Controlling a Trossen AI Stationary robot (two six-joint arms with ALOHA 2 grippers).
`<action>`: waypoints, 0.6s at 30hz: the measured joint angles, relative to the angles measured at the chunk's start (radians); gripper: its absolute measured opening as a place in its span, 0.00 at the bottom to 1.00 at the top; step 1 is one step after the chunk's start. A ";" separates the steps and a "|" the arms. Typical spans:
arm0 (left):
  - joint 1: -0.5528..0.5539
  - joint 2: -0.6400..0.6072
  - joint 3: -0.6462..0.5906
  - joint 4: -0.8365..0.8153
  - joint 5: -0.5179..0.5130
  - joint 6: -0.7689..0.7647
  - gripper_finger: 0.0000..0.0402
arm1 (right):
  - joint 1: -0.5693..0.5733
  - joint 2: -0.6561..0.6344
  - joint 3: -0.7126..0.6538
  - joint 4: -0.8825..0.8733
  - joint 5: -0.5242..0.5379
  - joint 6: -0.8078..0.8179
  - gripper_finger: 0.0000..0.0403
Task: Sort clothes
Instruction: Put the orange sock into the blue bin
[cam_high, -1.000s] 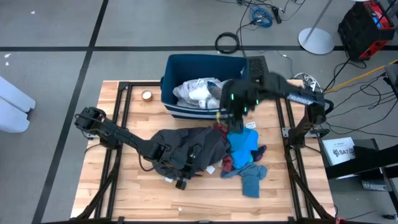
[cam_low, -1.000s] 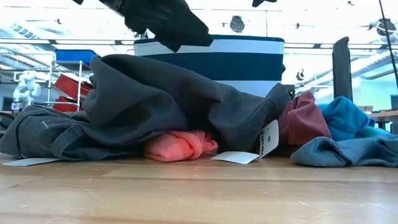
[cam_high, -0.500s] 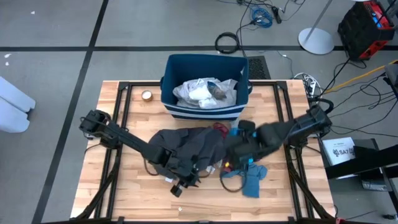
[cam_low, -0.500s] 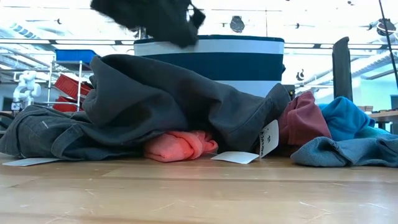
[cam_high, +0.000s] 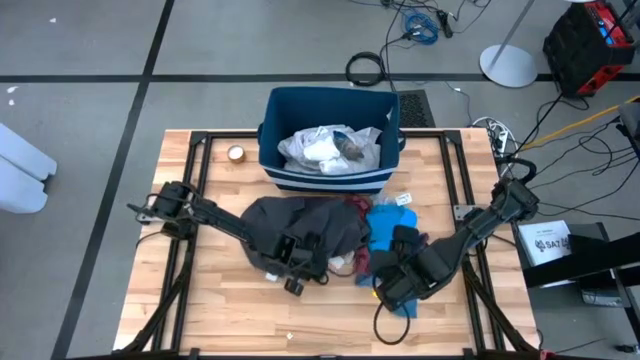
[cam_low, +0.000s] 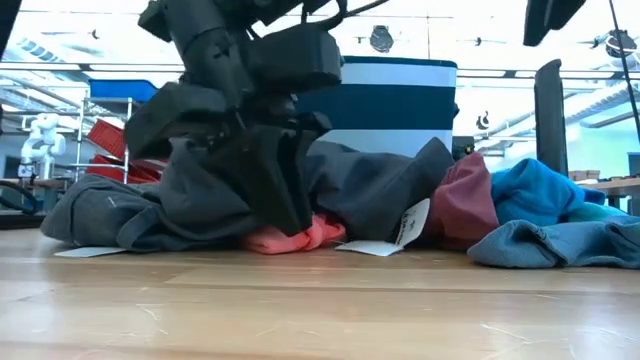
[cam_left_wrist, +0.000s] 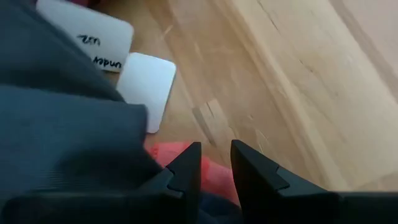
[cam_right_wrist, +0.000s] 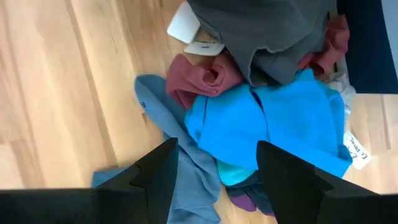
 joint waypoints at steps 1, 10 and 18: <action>-0.011 0.000 0.013 -0.015 -0.025 0.023 0.24 | 0.000 0.000 -0.011 0.005 0.001 0.000 0.51; -0.048 0.007 0.141 -0.156 -0.202 0.165 0.24 | -0.016 0.000 -0.028 0.030 0.004 -0.065 0.51; 0.015 0.118 0.144 -0.194 -0.165 0.158 0.24 | -0.016 0.000 -0.028 0.074 0.003 -0.094 0.51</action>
